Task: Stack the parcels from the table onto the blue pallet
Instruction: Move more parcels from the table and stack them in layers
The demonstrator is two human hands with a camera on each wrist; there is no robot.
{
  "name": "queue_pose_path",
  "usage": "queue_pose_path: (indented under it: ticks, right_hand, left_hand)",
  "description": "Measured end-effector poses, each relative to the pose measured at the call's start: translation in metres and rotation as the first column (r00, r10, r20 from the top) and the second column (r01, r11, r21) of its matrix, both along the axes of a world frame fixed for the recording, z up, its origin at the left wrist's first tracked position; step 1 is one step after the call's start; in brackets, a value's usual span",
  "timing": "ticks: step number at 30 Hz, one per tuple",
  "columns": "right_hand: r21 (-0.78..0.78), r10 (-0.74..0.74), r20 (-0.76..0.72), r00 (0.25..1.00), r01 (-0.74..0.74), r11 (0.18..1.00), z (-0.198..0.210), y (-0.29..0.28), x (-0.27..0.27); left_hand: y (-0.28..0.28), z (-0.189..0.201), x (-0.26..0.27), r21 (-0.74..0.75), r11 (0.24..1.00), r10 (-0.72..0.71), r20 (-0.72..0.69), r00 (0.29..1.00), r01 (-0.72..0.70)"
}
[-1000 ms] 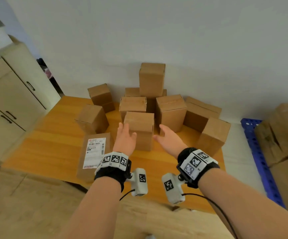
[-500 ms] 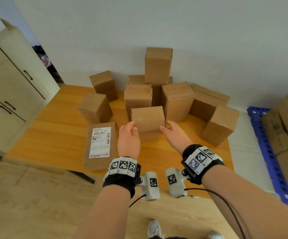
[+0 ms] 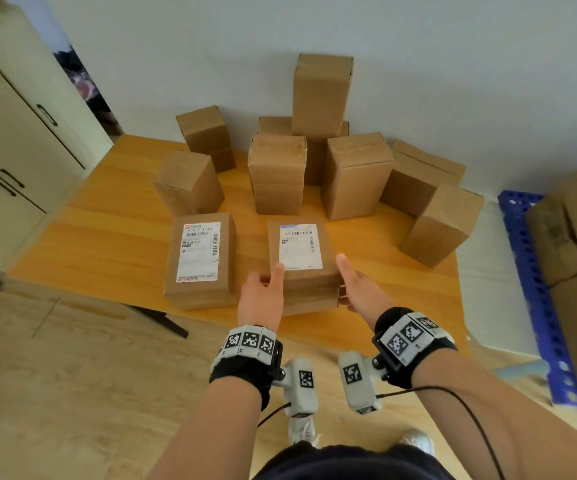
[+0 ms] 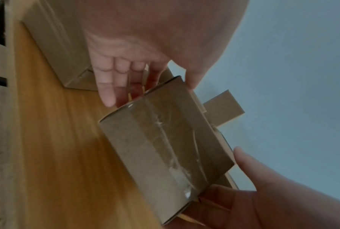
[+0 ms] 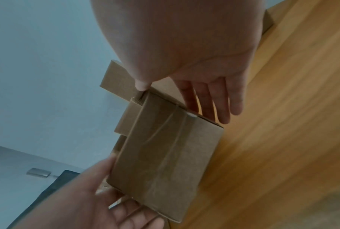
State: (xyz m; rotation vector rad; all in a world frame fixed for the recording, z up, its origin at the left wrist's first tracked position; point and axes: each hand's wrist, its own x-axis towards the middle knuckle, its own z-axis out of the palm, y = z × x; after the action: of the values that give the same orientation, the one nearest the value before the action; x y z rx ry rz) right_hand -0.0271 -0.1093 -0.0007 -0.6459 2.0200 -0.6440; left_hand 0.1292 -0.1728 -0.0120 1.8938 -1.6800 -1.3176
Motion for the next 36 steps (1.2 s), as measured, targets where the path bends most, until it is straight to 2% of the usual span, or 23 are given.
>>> queue_pose_path:
  ticks: [4,9,13,19,26,36]
  right_hand:
    - [0.088,0.044,0.046,0.998,-0.048,0.995,-0.014,0.008,0.002]
    - [0.093,0.052,0.015,0.999,-0.053,0.994,-0.025,0.007,-0.002]
    - [0.06,0.141,0.057,0.988,-0.144,0.988,-0.029,0.005,0.002]
    - [-0.023,0.062,0.059,0.996,-0.061,0.998,-0.021,0.006,-0.001]
    - [-0.169,-0.032,0.024,0.999,0.036,0.985,0.022,0.011,-0.025]
    - [-0.47,-0.185,-0.034,0.982,0.147,0.87,0.12,0.041,-0.084]
  left_hand:
    - [0.008,-0.012,0.002,0.102,0.992,-0.087,0.094,0.992,0.077]
    - [0.008,-0.021,0.001,0.139,0.983,-0.136,0.113,0.984,0.12]
    - [0.006,-0.02,-0.005,0.184,0.966,-0.194,0.045,0.98,0.182]
    - [0.006,-0.002,-0.01,0.112,0.985,-0.127,-0.063,0.99,0.133]
    - [0.006,0.044,-0.03,0.115,0.993,0.001,-0.309,0.951,0.036]
    - [0.017,0.128,-0.101,-0.113,0.984,-0.175,-0.497,0.85,0.136]
